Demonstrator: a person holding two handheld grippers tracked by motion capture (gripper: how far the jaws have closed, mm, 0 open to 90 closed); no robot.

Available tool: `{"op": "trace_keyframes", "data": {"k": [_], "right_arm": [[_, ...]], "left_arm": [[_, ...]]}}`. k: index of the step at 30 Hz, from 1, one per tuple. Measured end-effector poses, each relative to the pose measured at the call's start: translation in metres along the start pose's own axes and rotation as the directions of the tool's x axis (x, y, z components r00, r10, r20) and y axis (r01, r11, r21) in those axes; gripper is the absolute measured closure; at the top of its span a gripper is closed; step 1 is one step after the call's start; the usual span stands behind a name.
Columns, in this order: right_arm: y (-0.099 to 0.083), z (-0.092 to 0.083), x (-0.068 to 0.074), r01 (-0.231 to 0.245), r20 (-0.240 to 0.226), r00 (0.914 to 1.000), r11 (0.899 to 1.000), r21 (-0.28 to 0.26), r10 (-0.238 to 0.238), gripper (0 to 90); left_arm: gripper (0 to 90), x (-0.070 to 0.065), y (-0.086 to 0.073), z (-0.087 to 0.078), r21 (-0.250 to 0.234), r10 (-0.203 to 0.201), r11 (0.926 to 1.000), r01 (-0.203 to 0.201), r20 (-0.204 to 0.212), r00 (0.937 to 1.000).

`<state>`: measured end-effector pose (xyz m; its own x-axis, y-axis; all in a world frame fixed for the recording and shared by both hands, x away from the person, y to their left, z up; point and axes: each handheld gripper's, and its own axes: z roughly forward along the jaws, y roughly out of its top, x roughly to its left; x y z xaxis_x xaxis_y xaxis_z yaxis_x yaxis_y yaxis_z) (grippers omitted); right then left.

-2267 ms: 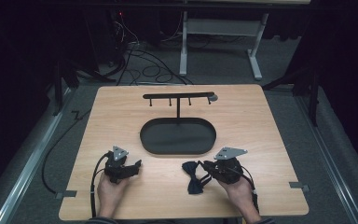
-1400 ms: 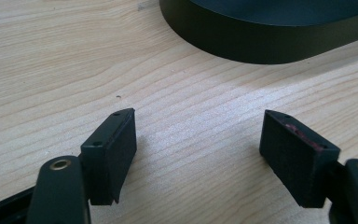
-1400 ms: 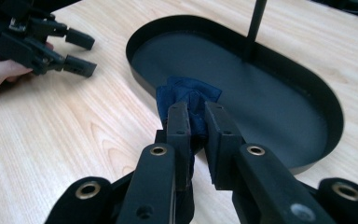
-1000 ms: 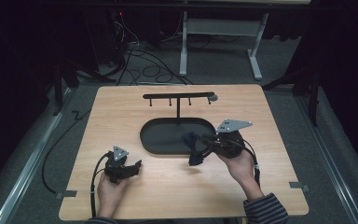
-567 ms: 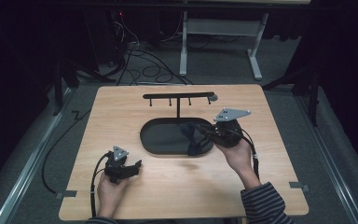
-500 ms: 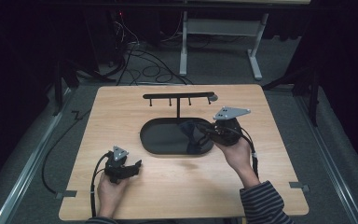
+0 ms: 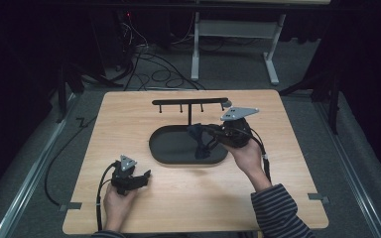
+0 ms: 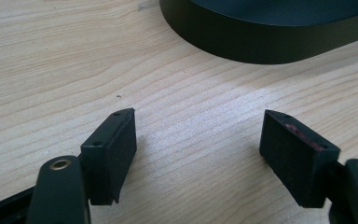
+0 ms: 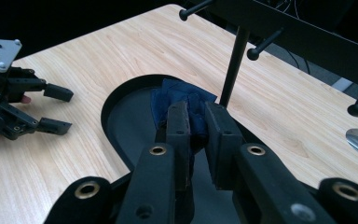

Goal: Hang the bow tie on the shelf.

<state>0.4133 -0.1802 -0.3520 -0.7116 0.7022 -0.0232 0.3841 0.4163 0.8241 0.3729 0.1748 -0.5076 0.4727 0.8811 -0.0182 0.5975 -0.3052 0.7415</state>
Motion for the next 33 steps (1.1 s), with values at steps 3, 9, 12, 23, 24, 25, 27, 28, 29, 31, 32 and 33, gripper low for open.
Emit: {"op": "trace_keyframes", "data": {"k": [3,9,12,23,24,25,27,28,29,31,32,33], "right_arm": [[0.002,0.001,-0.001,0.006,0.003,1.0,1.0,0.002,-0.006,82.4],[0.007,0.004,-0.006,0.008,0.008,0.9999,1.0,-0.002,-0.008,82.5],[0.009,0.006,-0.007,0.011,0.007,0.9999,1.0,-0.003,-0.011,82.4],[0.017,0.012,-0.008,0.031,0.029,0.9991,1.0,0.004,-0.031,82.2],[0.018,0.012,-0.008,0.032,0.028,0.9991,0.999,0.005,-0.032,82.2],[0.02,0.012,-0.009,0.033,0.029,0.999,0.999,0.002,-0.033,82.1],[0.021,0.013,-0.01,0.029,0.026,0.9992,1.0,0.001,-0.029,82.0],[0.021,0.013,-0.011,0.025,0.027,0.9993,1.0,0.004,-0.025,81.9],[0.022,0.013,-0.012,0.023,0.033,0.9992,1.0,0.005,-0.023,81.8],[0.023,0.014,-0.013,0.033,0.034,0.9989,0.999,0.007,-0.033,81.7],[0.025,0.014,-0.012,0.041,0.039,0.9984,0.999,0.012,-0.041,81.6],[0.025,0.014,-0.012,0.041,0.039,0.9984,0.999,0.012,-0.041,81.6]], "left_arm": [[27.8,0.0,0.0,0.0,0.0,0.0,1.0,0.0,0.0,1.0],[27.8,0.0,0.0,0.0,0.0,0.0,1.0,0.0,0.0,1.0],[27.8,0.0,0.0,0.0,0.0,0.0,1.0,0.0,0.0,1.0],[27.8,0.0,0.0,0.0,0.0,0.0,1.0,0.0,0.0,1.0],[27.8,0.0,0.0,0.0,0.0,0.0,1.0,0.0,0.0,1.0],[27.8,0.0,0.0,0.0,0.0,0.0,1.0,0.0,0.0,1.0],[27.8,0.0,0.0,0.0,0.0,0.0,1.0,0.0,0.0,1.0],[27.8,0.0,0.0,0.0,0.0,-0.001,1.0,0.001,-0.001,1.0],[27.8,0.0,0.0,0.0,0.0,-0.001,1.0,0.001,-0.001,1.0],[27.8,0.0,0.0,0.0,0.0,-0.001,1.0,0.001,-0.001,1.0],[27.7,0.0,0.0,0.0,0.0,-0.001,1.0,0.001,-0.001,1.0],[27.7,0.0,0.0,0.0,0.0,-0.002,1.0,0.002,0.0,1.0]]}}
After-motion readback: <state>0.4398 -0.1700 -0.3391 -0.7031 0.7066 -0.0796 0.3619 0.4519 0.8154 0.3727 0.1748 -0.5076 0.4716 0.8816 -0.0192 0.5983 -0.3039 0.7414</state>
